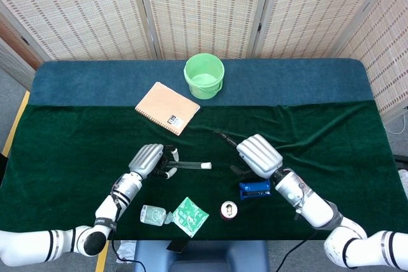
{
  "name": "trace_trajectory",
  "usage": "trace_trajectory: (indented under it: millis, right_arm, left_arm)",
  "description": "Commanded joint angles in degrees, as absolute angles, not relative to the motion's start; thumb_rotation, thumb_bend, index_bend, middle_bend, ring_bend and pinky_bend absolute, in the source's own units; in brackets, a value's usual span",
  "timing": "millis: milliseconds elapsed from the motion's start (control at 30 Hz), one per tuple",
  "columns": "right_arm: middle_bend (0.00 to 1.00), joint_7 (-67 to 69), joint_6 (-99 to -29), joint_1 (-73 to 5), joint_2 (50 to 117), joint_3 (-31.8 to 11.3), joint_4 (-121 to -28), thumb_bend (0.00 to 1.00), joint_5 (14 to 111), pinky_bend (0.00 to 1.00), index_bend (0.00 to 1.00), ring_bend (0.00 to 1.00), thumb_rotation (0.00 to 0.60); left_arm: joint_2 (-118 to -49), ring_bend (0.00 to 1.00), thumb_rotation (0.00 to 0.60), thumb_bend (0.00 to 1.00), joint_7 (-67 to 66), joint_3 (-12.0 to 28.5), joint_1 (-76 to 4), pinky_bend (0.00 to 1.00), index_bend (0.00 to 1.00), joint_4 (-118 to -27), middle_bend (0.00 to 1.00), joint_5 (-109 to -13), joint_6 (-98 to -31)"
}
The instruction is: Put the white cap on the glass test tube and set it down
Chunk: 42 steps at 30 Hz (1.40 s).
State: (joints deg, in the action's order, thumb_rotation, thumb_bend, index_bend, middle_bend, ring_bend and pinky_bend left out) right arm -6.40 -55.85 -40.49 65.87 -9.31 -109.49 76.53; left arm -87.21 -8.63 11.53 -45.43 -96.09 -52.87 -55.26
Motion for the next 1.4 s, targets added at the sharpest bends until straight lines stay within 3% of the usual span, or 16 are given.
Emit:
trace_trajectory:
  millis: [33,267,533,833,1133,1200,1300,1367,1400]
  right_arm:
    - [0.94,-5.1,-58.0,-38.5,63.9,-8.9,-109.5,0.4,77.1,1.0,0.0,1.0,0.6]
    - [0.94,-1.4,-62.1,-33.7,60.4,-7.1,-108.0,0.4,77.9,1.0,0.0,1.0,0.6]
    - [0.94,4.0,-64.0,-29.6,60.1,-5.7,-103.6,0.4,77.0,1.0,0.0,1.0,0.6]
    - [0.94,7.6,-64.7,-27.5,60.1,-5.6,-101.2,0.4,77.2,1.0,0.0,1.0,0.6]
    - [0.93,9.1,-66.8,-24.4,57.7,-5.3,-98.9,0.4,76.9,1.0,0.0,1.0,0.6]
    - [0.9,9.3,-68.6,-22.9,56.8,-5.2,-98.5,0.4,77.1,1.0,0.0,1.0,0.6]
    - [0.8,9.6,-73.0,-19.8,55.9,-5.0,-97.1,0.39,77.6,0.94,0.0,0.96,0.6]
    - [0.63,9.2,-75.1,-18.3,55.7,-4.6,-96.0,0.4,78.4,0.8,0.01,0.77,0.6]
    - [0.51,8.9,-76.3,-17.4,55.5,-4.1,-95.3,0.39,79.3,0.66,0.02,0.63,0.6]
  left_arm:
    - [-87.4,0.82,0.6,0.47,-10.7,10.1,-44.8,0.82,0.67,-93.0,0.9,-53.4,-56.2]
    - [-90.8,0.82,0.6,0.47,-14.5,8.5,-45.0,0.82,0.66,-85.4,0.9,-51.3,-55.1]
    - [-94.9,0.82,0.6,0.47,-18.2,9.3,-46.4,0.82,0.64,-80.3,0.9,-46.9,-53.2]
    - [-95.9,0.8,0.6,0.47,-23.0,9.8,-47.5,0.82,0.4,-79.9,0.9,-43.2,-53.1]
    - [-91.1,0.74,0.6,0.47,-22.0,9.7,-44.8,0.82,0.31,-86.0,0.85,-46.9,-57.3]
    - [-88.8,0.69,0.6,0.47,-20.6,9.2,-42.9,0.81,0.31,-88.2,0.78,-50.4,-60.6]
    - [-85.0,0.58,0.6,0.47,-18.4,7.2,-38.5,0.71,0.3,-90.8,0.65,-57.4,-67.8]
    - [-82.6,0.51,0.6,0.47,-17.6,6.1,-36.2,0.62,0.3,-92.1,0.57,-60.4,-71.1]
    - [-81.1,0.47,0.6,0.47,-17.0,5.3,-34.6,0.55,0.3,-93.0,0.53,-62.1,-73.2]
